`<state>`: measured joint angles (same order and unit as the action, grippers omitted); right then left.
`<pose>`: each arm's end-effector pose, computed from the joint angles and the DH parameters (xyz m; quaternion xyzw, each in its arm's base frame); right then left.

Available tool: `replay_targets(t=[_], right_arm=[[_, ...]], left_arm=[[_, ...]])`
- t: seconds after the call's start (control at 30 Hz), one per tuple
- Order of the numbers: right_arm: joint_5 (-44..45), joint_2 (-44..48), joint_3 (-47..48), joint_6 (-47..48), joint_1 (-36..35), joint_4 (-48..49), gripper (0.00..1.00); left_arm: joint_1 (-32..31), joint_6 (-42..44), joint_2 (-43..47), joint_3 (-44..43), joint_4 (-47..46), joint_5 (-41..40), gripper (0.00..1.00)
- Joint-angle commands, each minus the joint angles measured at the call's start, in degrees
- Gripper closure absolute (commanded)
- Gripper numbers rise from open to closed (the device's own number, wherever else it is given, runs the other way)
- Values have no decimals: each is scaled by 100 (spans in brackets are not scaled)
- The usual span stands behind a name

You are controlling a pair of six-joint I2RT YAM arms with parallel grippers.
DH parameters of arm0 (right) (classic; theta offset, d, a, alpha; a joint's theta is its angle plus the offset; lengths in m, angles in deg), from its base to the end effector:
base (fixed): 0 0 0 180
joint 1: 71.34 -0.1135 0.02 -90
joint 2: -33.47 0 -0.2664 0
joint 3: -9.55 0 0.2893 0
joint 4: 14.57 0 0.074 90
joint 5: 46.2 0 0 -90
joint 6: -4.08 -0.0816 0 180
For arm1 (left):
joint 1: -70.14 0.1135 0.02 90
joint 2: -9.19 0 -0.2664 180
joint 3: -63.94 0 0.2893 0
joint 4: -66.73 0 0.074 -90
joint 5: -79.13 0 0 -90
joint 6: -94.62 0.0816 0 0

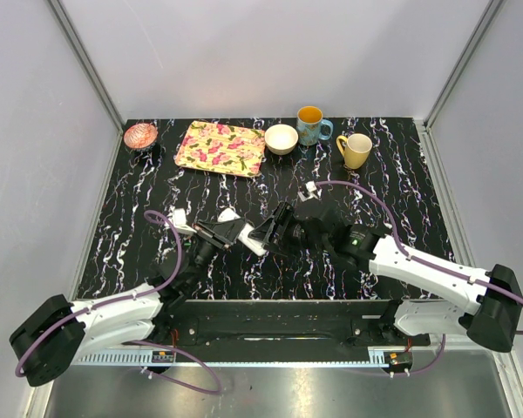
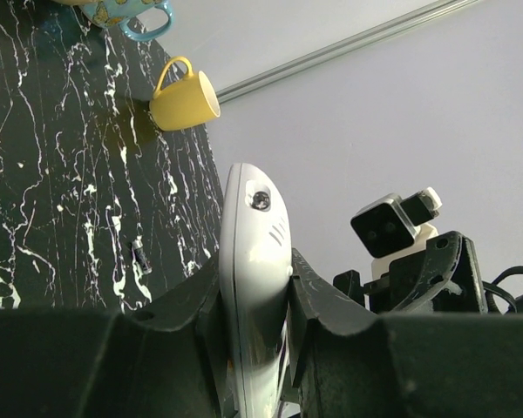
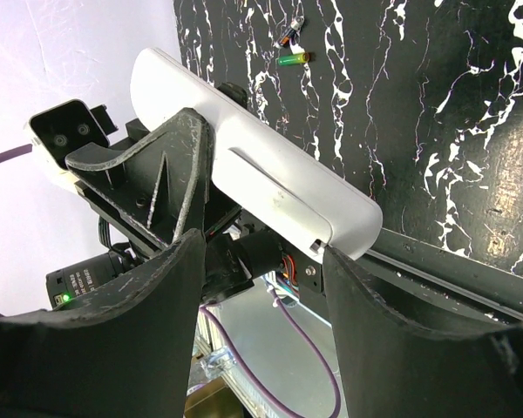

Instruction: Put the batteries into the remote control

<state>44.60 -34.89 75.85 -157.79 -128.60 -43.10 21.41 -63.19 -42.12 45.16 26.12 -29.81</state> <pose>0.1874 0.2894 0.2715 0.1139 0.8611 0.4449 0.2183 0.1829 -0.1682 0.1871 -0.2297 0.6171 -0.5768 0.4835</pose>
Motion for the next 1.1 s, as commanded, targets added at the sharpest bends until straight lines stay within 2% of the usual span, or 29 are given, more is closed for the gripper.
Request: replay_targets(t=[0.0, 0.7, 1.07], right_arm=[[35, -72, 183, 86, 65, 118, 34], [-45, -28, 307, 200, 100, 91, 35], [-27, -81, 482, 394, 100, 109, 35]], left_arm=[[-93, -39, -2, 4, -763, 57, 100], [-128, 66, 51, -66, -464, -171, 100], [-137, 31, -292, -154, -666, 83, 100]])
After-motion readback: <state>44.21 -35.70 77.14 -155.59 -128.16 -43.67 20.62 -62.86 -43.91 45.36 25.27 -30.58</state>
